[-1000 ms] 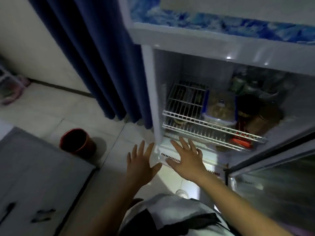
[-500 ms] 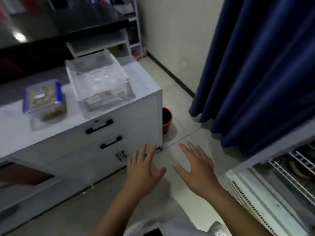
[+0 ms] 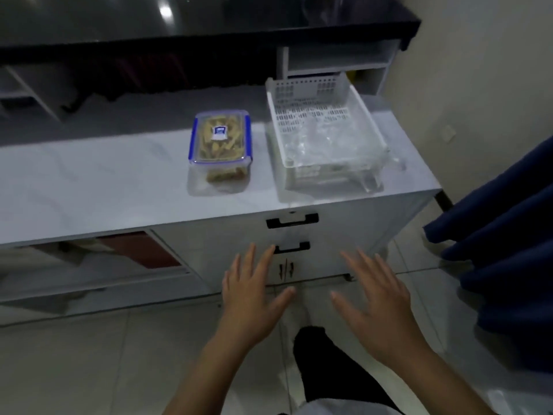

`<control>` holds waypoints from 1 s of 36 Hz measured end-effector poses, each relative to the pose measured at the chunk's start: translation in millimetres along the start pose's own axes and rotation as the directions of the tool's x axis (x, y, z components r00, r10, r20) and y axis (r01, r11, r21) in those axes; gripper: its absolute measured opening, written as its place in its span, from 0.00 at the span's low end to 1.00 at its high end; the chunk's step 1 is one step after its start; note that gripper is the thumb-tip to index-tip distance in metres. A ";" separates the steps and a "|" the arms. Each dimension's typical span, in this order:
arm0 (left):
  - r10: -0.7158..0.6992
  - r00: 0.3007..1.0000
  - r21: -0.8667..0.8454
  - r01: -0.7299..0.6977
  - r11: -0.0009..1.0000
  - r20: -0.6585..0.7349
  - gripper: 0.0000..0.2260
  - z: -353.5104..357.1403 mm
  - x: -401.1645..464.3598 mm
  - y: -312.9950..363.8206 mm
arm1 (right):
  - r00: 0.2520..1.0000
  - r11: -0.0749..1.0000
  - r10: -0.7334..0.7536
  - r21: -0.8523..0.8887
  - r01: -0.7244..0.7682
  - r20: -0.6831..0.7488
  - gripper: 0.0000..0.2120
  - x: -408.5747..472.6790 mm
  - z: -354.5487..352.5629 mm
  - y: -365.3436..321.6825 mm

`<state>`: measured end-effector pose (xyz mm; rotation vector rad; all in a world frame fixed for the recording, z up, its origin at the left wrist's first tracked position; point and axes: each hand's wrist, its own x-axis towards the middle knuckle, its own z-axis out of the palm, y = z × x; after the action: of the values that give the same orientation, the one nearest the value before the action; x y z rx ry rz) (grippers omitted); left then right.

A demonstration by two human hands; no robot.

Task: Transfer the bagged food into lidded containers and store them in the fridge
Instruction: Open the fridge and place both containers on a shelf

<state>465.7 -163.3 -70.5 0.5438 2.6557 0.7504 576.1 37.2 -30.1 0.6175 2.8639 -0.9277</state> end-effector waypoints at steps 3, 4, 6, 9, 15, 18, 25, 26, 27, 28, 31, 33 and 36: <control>-0.034 0.998 -0.019 0.033 0.999 -0.050 0.37 -24.1 30.2 -23.5 | 0.998 0.999 -0.048 0.005 0.047 0.029 0.32 36.4 7.9 -25.3; -0.041 0.996 -0.035 0.039 0.999 -0.074 0.37 -32.7 41.0 -32.0 | 0.997 0.998 -0.067 0.020 0.066 0.042 0.32 49.9 11.7 -34.3; -0.057 0.991 -0.078 0.047 0.996 -0.123 0.37 -52.2 64.6 -49.8 | 0.990 0.992 -0.122 0.055 0.118 0.075 0.32 81.0 22.1 -54.2; -0.115 0.981 -0.086 0.102 0.991 -0.159 0.37 -88.3 106.6 -71.4 | 0.967 0.969 -0.234 0.100 0.224 0.103 0.32 135.1 38.3 -88.6; -0.162 0.981 -0.041 0.158 0.987 -0.106 0.39 -159.7 184.1 -99.7 | 0.940 0.946 -0.321 0.080 0.313 0.117 0.35 232.8 53.9 -143.3; -0.177 0.982 -0.114 0.169 0.979 -0.068 0.41 -181.9 225.8 -107.6 | 0.959 0.965 -0.263 0.024 0.262 0.105 0.36 279.1 58.3 -157.3; -0.220 0.971 -0.549 0.232 0.803 0.088 0.32 -194.6 296.8 -118.1 | 0.990 0.996 -0.059 0.075 0.050 0.126 0.36 344.5 70.9 -184.5; -0.216 0.969 -0.617 0.242 0.749 0.118 0.29 -193.3 302.3 -122.6 | 0.993 0.995 -0.028 0.099 0.017 0.111 0.35 346.7 73.6 -188.9; -0.208 0.968 -0.667 0.249 0.702 0.142 0.27 -191.9 307.8 -127.9 | 0.996 0.992 -0.004 0.128 -0.007 0.091 0.35 347.9 76.8 -192.9; -0.197 0.967 -0.699 0.252 0.669 0.160 0.27 -190.7 312.5 -133.3 | 0.998 0.987 0.012 0.158 -0.023 0.068 0.35 348.2 80.2 -196.9; -0.161 0.967 -0.744 0.254 0.617 0.197 0.30 -192.5 320.9 -148.1 | 0.998 0.966 0.062 0.252 -0.061 0.002 0.35 344.7 89.1 -210.1; -0.136 0.966 -0.755 0.256 0.603 0.219 0.30 -197.0 321.1 -158.8 | 0.995 0.945 0.098 0.316 -0.084 -0.030 0.37 336.9 93.6 -220.8; -0.077 0.958 -0.733 0.261 0.628 0.275 0.30 -210.1 314.9 -176.1 | 0.987 0.898 0.151 0.425 -0.112 -0.059 0.38 314.2 101.5 -242.5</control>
<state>58.0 -253.0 -62.5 0.1102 1.8708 1.5295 186.4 -89.0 -38.1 0.8961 2.6593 -1.5469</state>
